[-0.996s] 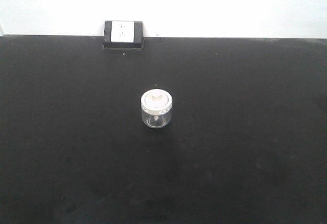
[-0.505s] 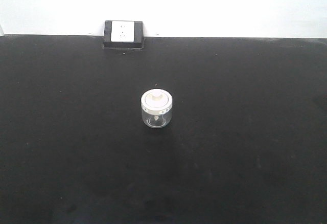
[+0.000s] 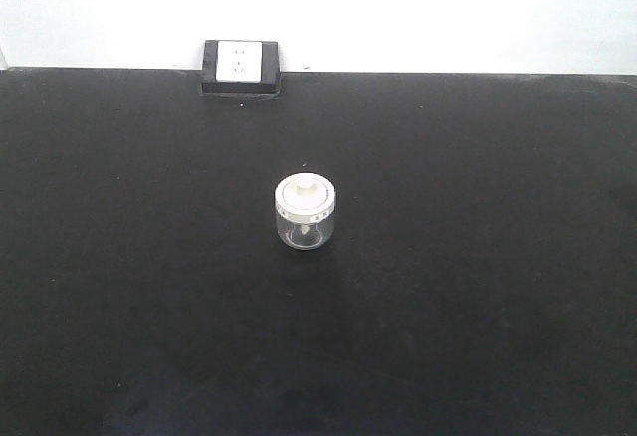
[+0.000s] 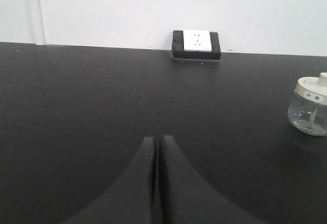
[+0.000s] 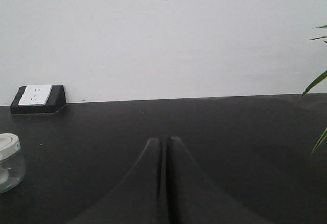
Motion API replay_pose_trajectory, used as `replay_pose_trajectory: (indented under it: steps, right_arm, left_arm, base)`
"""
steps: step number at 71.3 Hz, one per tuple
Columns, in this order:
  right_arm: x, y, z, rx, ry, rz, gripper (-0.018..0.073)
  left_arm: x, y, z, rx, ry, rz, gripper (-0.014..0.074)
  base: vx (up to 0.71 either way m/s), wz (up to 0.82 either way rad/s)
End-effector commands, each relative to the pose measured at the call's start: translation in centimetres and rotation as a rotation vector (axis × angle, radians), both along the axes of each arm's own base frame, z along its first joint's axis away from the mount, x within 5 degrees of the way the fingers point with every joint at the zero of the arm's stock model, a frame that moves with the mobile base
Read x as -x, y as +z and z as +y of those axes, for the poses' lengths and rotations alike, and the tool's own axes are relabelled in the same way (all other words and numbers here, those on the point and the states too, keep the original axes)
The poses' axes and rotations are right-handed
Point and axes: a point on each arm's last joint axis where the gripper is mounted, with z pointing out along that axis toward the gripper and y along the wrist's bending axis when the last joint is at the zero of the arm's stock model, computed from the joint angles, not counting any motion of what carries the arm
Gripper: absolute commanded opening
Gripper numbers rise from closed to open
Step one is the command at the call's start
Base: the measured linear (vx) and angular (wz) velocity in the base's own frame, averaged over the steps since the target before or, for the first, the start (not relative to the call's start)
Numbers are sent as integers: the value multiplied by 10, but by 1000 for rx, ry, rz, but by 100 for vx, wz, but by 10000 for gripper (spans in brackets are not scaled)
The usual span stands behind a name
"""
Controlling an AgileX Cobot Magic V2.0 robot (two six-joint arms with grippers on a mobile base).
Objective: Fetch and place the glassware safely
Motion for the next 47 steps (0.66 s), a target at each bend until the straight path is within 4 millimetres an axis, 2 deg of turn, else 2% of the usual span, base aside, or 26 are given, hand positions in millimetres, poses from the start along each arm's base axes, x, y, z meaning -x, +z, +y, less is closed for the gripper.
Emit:
replay_pose_trajectory:
  steps: [1,47]
  right_arm:
    - [1,1,1,12,5,-65,-3]
    - [1,1,1,12,5,-65,-3]
  left_arm:
    - [-1,-2,0,19,-3,-61,-7]
    - [-1,-2,0,19,-3,-61,-7]
  base:
    - [0,0]
    - [0,0]
